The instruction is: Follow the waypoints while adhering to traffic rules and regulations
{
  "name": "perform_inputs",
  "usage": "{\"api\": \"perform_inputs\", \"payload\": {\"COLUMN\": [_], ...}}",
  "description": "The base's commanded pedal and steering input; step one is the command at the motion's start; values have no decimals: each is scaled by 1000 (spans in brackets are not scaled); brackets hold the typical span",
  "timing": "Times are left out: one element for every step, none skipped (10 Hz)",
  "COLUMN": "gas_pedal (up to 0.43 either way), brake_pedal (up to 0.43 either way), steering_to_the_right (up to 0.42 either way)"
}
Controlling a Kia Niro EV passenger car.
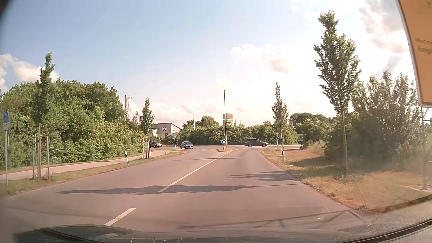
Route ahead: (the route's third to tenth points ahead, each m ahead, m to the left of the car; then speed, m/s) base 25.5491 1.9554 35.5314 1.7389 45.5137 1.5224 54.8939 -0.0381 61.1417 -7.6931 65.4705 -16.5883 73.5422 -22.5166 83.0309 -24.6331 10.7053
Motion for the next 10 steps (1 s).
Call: {"api": "perform_inputs", "payload": {"gas_pedal": [0,0,0,0,0,0,0,0,0,0], "brake_pedal": [183,195,195,201,201,201,201,201,201,201], "steering_to_the_right": [9,11,14,15,15,15,15,15,17,19]}}
